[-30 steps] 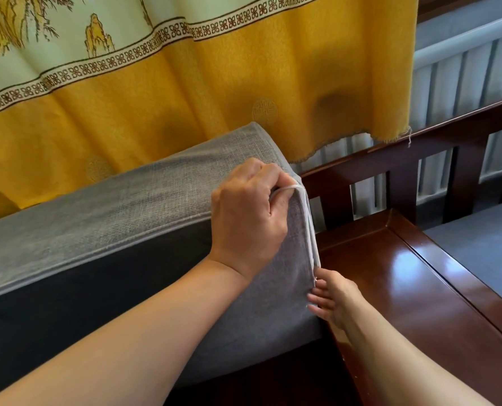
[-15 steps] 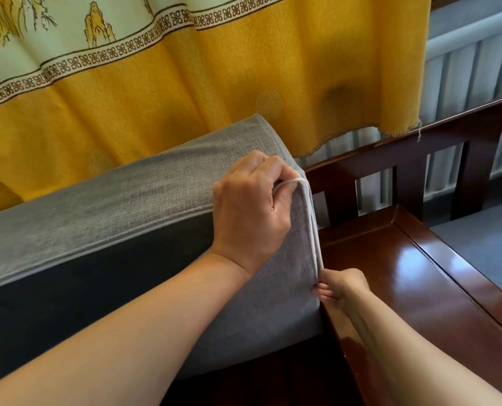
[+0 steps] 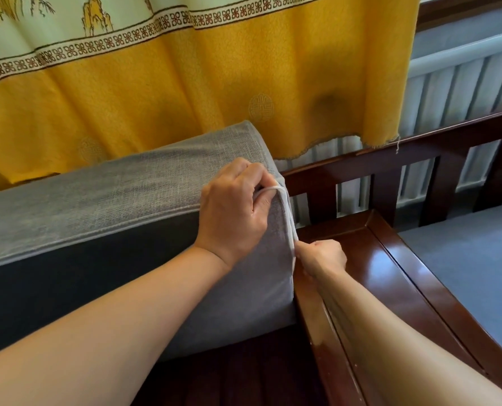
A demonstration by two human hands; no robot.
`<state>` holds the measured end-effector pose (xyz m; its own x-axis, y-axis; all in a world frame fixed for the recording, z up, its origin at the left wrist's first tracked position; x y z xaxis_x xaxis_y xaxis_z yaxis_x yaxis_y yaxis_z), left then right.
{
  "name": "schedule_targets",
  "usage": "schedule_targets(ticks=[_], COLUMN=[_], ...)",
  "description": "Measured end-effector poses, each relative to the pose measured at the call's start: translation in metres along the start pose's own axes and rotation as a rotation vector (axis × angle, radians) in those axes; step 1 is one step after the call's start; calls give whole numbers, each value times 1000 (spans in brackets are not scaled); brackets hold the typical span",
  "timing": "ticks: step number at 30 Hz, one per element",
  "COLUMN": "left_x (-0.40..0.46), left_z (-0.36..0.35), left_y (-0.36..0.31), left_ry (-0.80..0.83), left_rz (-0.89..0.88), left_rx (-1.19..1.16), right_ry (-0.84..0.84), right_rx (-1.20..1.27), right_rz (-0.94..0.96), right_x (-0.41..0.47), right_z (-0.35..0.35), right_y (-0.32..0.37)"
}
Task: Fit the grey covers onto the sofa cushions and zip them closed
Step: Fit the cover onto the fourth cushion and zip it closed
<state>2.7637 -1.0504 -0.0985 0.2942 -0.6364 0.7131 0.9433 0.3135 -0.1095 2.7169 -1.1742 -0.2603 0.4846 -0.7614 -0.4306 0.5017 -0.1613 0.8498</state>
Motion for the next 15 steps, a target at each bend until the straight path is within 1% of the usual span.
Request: schedule_targets(ticks=[3,5,7,8,11,13,15], left_x=[2,4,6,7,7,6,3], left_z=[3,5,7,8,9,7,4], left_y=[-1,-3,-4,-5,-8,-9,-8], left_ry=[46,76,97,97,86,71,56], left_rz=[35,53,68,75,79,75,71], left_rx=[-23,-26,-22,-21,-15,-7,-11], right_ry=[-49,-70,-27,17,173,237,261], right_rx=[57,163,254,260,170,149,164], right_rz=[57,98,55,17,-80,-100,-74], right_x=[-15,-17,-19,-21,-25,-24,-21], right_z=[22,40,54,57,53,42,31], right_y=[27,48,57,57,36,24,20])
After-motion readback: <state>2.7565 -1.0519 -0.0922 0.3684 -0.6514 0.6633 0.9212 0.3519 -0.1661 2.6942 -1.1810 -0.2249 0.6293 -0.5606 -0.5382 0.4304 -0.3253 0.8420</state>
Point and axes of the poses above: each hand's wrist, its own x-axis towards the middle knuckle, its own z-axis out of the back of the hand, y = z × x, the point moved 3 cm from there along x, towards the middle knuckle, and after that the axes turned 2 degrees about y, right-handed, at the moved point
